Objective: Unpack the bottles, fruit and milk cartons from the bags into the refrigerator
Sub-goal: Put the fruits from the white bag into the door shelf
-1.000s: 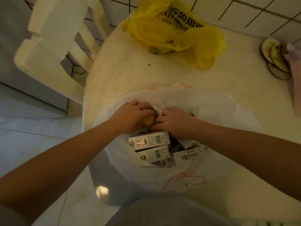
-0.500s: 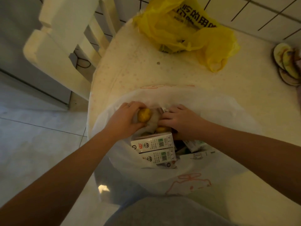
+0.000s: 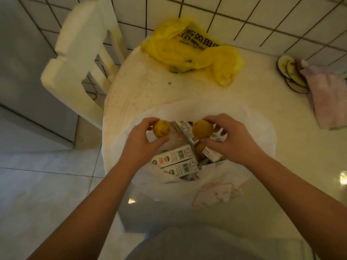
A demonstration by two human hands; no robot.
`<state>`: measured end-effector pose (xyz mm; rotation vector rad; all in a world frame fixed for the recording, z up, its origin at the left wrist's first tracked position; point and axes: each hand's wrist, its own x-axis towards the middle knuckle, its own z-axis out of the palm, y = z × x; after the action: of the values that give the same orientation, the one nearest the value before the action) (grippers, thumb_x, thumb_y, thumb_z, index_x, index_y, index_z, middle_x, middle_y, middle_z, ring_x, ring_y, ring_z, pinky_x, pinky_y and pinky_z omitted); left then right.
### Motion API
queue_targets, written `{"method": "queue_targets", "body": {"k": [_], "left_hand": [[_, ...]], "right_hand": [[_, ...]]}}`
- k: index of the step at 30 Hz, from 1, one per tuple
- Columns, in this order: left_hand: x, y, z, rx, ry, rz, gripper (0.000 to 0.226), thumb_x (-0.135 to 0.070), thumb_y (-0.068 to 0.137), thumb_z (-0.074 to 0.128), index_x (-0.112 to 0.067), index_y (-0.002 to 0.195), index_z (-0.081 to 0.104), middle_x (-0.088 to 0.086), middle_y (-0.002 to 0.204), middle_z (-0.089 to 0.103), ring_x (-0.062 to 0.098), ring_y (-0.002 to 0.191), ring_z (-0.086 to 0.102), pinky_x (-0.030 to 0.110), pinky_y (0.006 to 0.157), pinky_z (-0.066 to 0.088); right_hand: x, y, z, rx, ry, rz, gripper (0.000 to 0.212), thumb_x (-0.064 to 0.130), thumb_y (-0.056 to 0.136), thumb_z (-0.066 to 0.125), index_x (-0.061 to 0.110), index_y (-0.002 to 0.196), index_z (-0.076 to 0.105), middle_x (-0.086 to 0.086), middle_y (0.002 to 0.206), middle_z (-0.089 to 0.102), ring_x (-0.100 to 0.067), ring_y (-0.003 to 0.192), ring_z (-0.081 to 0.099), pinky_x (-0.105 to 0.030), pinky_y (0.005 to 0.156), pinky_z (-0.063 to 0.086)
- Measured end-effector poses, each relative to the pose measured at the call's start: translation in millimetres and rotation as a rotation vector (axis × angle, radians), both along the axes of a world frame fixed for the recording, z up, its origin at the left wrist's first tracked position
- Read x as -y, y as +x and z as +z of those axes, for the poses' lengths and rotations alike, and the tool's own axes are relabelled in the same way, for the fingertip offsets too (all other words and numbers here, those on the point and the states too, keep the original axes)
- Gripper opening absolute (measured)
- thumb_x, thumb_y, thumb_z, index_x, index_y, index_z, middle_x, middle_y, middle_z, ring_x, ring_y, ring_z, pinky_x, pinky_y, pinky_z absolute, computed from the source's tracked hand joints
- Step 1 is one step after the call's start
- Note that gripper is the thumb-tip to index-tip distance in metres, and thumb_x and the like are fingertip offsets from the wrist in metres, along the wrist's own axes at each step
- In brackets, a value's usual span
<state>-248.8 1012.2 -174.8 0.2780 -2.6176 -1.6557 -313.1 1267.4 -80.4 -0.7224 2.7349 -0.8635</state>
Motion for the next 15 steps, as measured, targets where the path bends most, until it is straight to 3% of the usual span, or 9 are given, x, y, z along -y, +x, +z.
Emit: {"method": "queue_targets", "body": {"k": [4, 9, 15], "left_hand": [[-9, 12, 28, -0.034, 0.011, -0.036, 0.052, -0.035, 0.081, 0.081, -0.029, 0.126, 0.056, -0.012, 0.117, 0.063, 0.009, 0.108, 0.058, 0.013, 0.081, 0.039], [-16, 44, 59, -0.111, 0.010, -0.055, 0.050, -0.034, 0.082, 0.081, -0.033, 0.124, 0.055, -0.015, 0.116, 0.062, 0.004, 0.106, 0.058, 0.012, 0.082, 0.039], [-13, 102, 79, -0.202, 0.013, -0.137, 0.049, -0.031, 0.082, 0.080, -0.031, 0.125, 0.056, -0.015, 0.117, 0.063, 0.002, 0.105, 0.059, 0.017, 0.081, 0.046]], "right_hand": [[-4, 37, 24, -0.030, -0.151, -0.213, 0.045, 0.023, 0.080, 0.081, 0.034, 0.117, 0.059, 0.009, 0.102, 0.060, -0.007, 0.087, 0.054, -0.020, 0.073, 0.046], [-5, 89, 39, -0.058, -0.275, -0.382, 0.042, 0.025, 0.079, 0.079, 0.037, 0.114, 0.060, 0.012, 0.104, 0.062, -0.006, 0.092, 0.057, -0.029, 0.077, 0.051], [11, 168, 38, -0.123, -0.329, -0.452, 0.046, 0.024, 0.079, 0.081, 0.033, 0.119, 0.061, 0.016, 0.105, 0.062, -0.007, 0.090, 0.058, -0.024, 0.072, 0.050]]}}
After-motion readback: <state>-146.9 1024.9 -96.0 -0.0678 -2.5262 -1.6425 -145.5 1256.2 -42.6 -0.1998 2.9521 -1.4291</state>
